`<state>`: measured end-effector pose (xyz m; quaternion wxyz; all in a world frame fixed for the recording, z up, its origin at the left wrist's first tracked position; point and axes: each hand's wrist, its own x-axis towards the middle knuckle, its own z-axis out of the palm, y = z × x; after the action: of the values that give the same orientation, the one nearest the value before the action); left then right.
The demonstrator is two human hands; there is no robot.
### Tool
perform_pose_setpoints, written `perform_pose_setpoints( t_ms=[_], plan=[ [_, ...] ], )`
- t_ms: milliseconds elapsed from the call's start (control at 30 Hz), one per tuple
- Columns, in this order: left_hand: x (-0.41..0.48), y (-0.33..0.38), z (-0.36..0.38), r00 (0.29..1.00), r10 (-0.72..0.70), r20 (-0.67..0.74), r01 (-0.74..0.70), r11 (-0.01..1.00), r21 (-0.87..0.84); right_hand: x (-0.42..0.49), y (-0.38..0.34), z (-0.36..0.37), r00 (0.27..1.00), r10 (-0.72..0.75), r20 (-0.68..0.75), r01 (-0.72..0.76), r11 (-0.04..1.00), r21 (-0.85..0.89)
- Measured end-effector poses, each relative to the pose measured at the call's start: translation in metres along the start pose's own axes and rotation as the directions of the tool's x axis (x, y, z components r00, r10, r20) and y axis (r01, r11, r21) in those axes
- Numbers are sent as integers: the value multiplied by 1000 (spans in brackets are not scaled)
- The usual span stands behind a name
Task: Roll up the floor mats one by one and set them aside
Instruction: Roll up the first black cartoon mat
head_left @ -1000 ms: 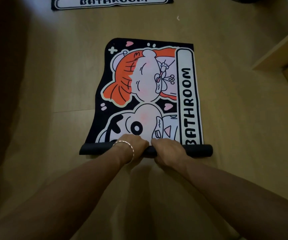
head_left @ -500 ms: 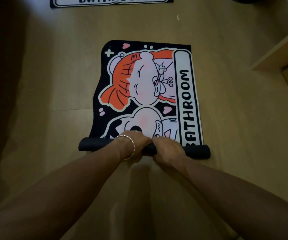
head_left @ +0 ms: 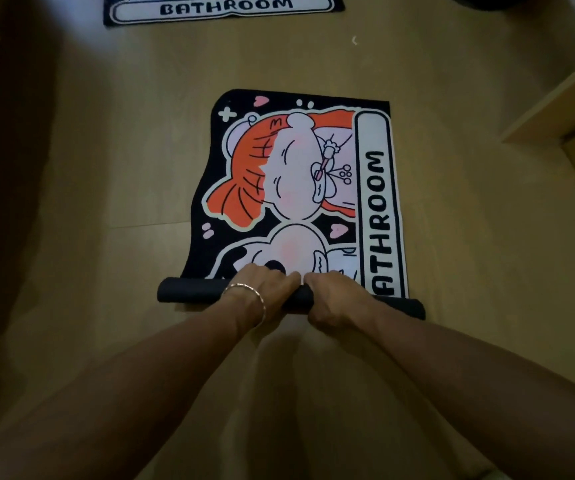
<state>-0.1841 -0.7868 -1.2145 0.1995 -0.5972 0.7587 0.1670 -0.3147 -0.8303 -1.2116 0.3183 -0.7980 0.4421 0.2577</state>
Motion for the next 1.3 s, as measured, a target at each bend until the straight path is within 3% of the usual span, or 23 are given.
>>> perform_pose_setpoints(
  t_ms=[133, 300, 500, 667, 833, 900, 1033, 1100, 1167, 1233, 1300],
  plan=[
    [6, -5, -7, 987, -33, 160, 57, 988, -145, -2, -4, 14, 983, -104, -150, 85, 988, -129],
    [-1, 1, 4, 999, 3, 48, 0, 997, -71, 1, 2, 2, 998, -2, 57, 5, 999, -52],
    [4, -5, 0, 992, -63, 112, 76, 990, -118, -3, -6, 15, 985, -110, -136, 87, 983, -161],
    [-6, -1, 9, 1000, -24, -2, 24, 998, -61, 3, -4, 1, 999, -21, 24, 23, 997, -78],
    [2, -11, -1, 987, -56, 152, 92, 965, -246, -1, -9, 14, 972, -127, -197, 81, 970, -227],
    [2, -13, -2, 988, -42, 146, 85, 950, -301, 0, -9, 12, 987, -67, -148, 41, 984, -172],
    [-6, -8, 6, 1000, -5, 9, 6, 987, -159, 4, -8, 2, 999, -18, -51, 11, 991, -130],
    [-5, -8, 8, 999, -7, 40, 13, 990, -138, 1, -10, 6, 991, -57, -117, 38, 986, -165],
    [-3, -9, 7, 992, -15, 122, 43, 973, -229, -2, -10, 15, 976, -120, -183, 79, 973, -219],
    [-1, -9, 6, 983, 6, 182, 57, 940, -338, -4, -11, 20, 977, -116, -179, 77, 975, -210],
    [-3, -6, 7, 988, 14, 153, 39, 940, -338, -2, -10, 18, 990, -59, -131, 37, 986, -161]
  ],
)
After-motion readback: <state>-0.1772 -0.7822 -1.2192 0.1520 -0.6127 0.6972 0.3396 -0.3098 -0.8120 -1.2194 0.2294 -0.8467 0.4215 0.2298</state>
